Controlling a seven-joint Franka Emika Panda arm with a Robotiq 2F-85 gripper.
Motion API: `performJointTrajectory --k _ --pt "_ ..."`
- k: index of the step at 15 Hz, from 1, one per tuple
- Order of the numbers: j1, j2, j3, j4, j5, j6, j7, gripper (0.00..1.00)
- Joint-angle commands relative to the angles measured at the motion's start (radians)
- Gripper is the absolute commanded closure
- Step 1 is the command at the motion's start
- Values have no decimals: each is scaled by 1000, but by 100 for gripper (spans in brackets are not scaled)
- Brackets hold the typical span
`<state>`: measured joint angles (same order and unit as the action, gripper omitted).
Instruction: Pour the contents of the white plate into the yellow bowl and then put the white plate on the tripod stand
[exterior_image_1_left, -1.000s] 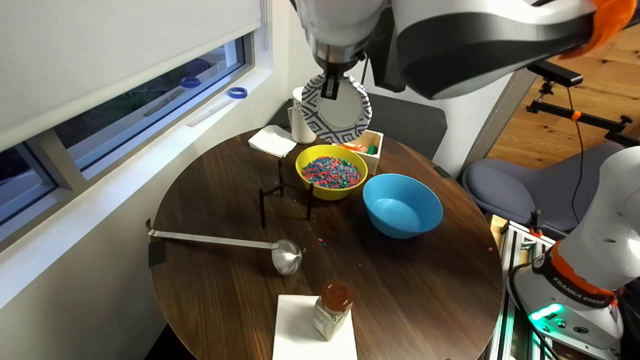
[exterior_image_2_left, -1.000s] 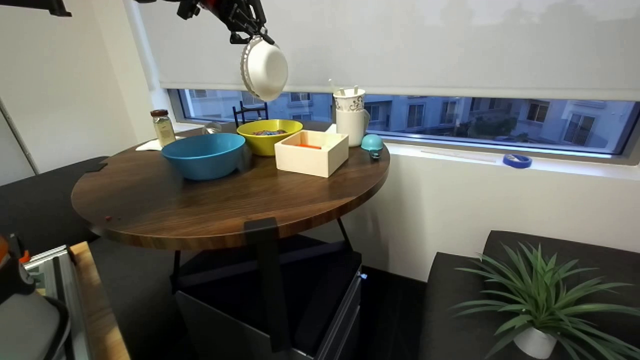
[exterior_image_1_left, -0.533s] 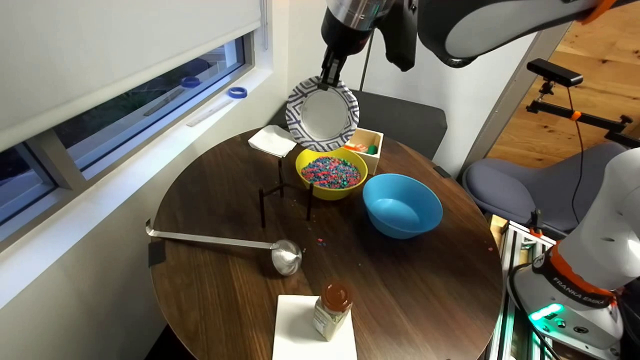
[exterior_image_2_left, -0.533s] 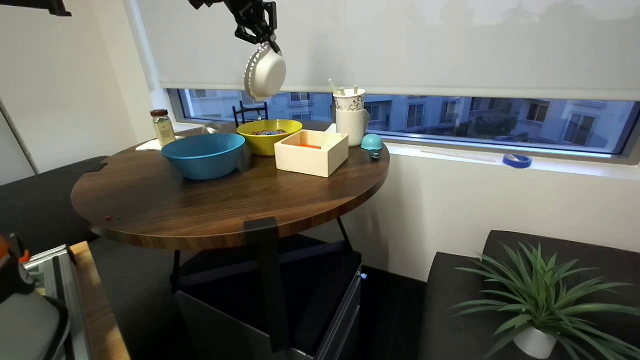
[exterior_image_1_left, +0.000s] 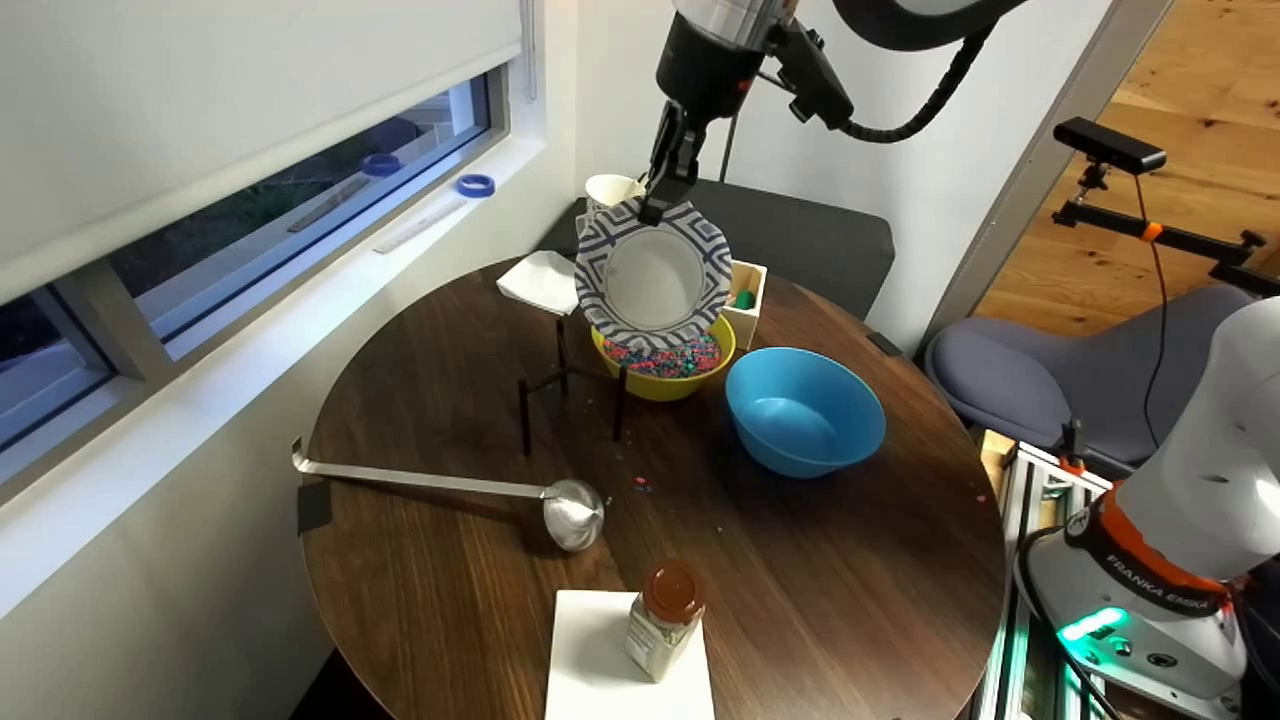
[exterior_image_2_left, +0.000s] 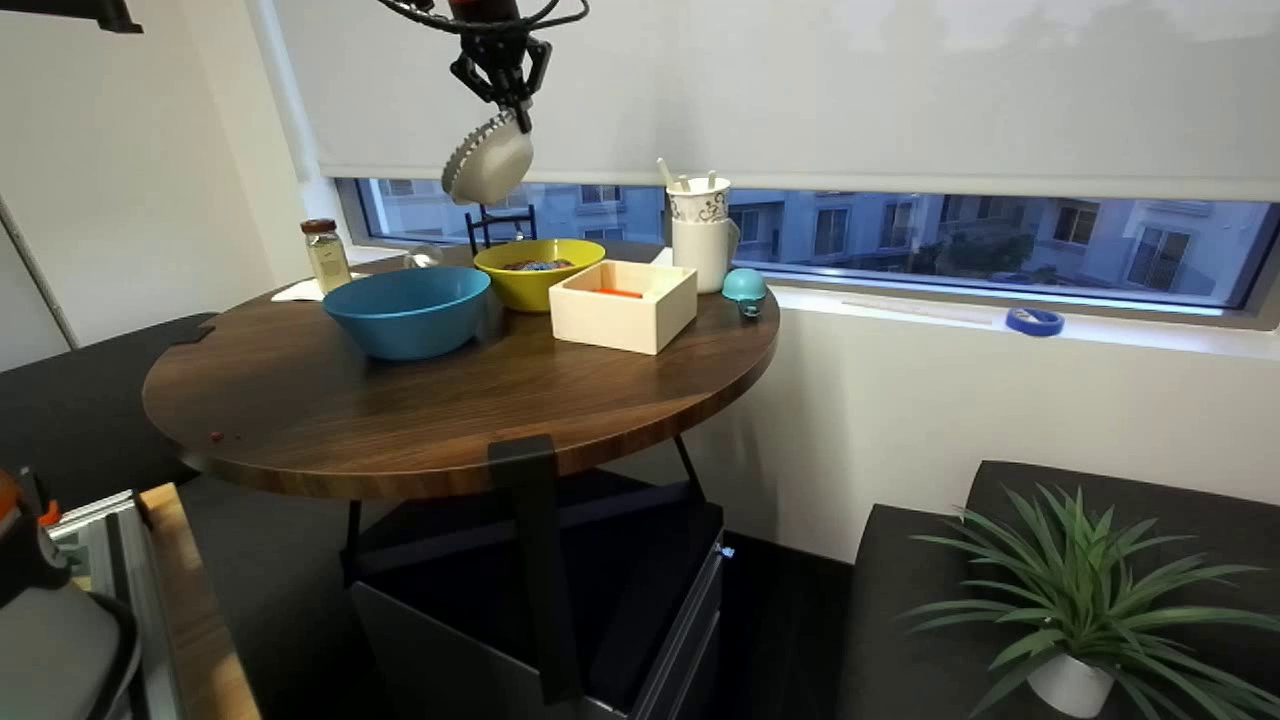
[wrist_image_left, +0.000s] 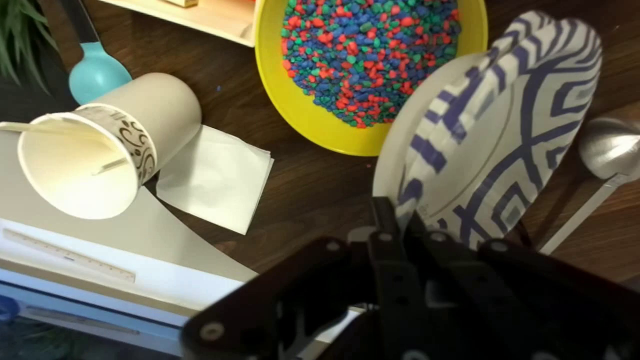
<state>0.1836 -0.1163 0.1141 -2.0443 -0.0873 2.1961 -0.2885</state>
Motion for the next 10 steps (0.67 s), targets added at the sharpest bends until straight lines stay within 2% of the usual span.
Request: performJointTrajectory --k 1,6,9,10 --pt "-15 -14 -24 -13 122 -19 -116 99" --pt "-26 17 -66 9 322 -56 -320 99" --pt "-39 51 -87 42 442 -136 -430 99" --pt "-48 63 -90 52 455 -161 -430 99"
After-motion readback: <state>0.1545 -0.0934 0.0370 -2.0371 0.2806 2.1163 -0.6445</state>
